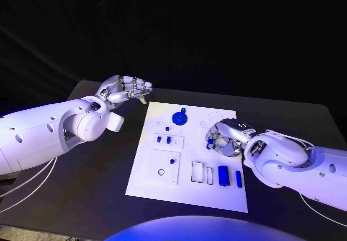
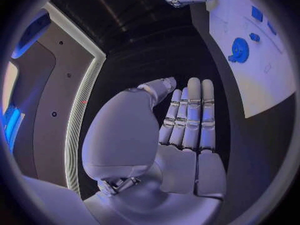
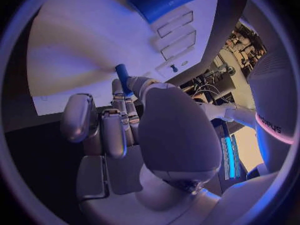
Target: Assemble the parts on the task board
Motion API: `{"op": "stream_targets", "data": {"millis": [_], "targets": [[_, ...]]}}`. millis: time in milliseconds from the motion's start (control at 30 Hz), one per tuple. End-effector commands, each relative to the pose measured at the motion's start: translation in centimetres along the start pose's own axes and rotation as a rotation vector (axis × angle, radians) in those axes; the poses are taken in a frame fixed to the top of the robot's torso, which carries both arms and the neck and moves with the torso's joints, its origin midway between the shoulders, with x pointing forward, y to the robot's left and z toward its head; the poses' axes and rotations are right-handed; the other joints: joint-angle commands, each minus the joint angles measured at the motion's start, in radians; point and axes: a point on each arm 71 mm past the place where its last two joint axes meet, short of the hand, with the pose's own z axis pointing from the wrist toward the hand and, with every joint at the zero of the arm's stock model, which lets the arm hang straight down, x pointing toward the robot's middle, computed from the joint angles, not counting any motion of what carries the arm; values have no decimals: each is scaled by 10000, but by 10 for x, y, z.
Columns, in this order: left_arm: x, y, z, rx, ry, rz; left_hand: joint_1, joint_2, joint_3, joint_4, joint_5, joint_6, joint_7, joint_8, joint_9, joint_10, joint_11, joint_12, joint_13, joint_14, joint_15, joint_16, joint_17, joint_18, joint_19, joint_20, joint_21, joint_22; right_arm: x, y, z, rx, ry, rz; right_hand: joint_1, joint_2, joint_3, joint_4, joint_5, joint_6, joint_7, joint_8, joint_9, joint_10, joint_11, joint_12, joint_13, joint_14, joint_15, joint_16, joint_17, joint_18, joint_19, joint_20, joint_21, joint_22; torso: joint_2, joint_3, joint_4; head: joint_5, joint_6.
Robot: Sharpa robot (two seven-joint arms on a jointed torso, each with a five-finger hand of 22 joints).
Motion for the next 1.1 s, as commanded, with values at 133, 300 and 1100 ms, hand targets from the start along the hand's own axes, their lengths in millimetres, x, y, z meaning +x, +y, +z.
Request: {"op": "stream_targets", "data": {"millis": [133, 300, 1100], "targets": [[1, -1, 1, 61, 128, -54, 6, 113, 1, -55, 57, 25, 44, -6, -13, -107, 0, -1, -8, -30, 11, -54, -17, 115, -82, -19, 56, 13, -7, 5, -2, -121, -476, 328, -99, 69, 239, -195, 16, 3, -110, 594, 759, 325, -228, -39, 12, 380, -70, 64, 19, -93, 17, -50, 31, 1292, -13, -9, -5, 15, 27], [1, 0, 2, 60, 123, -52, 6, 113, 1, -55, 57, 25, 44, -6, -13, -107, 0, -1, -8, -30, 11, -54, -17, 115, -82, -19, 56, 13, -20, 17, -4, -471, -741, 564, -151, 19, 295, -282, 9, -39, -105, 654, 841, 334, -225, -69, 10, 379, -69, 65, 15, -93, 14, -52, 24, 1303, -16, -4, -2, 42, 43], [10, 2, 7, 36, 313, -146, 16, 119, 6, -71, 58, 26, 45, -3, -14, -111, 0, 3, -7, -30, 10, -58, -17, 116, -85, -20, 65, 20, 29, 125, 26, -3423, 258, 1415, -325, -55, 358, -446, -9, -156, -83, 785, 1024, 338, -206, -142, 9, 362, -57, 44, -60, -59, -49, -47, -174, 1275, 14, -6, 11, 357, 60]]}}
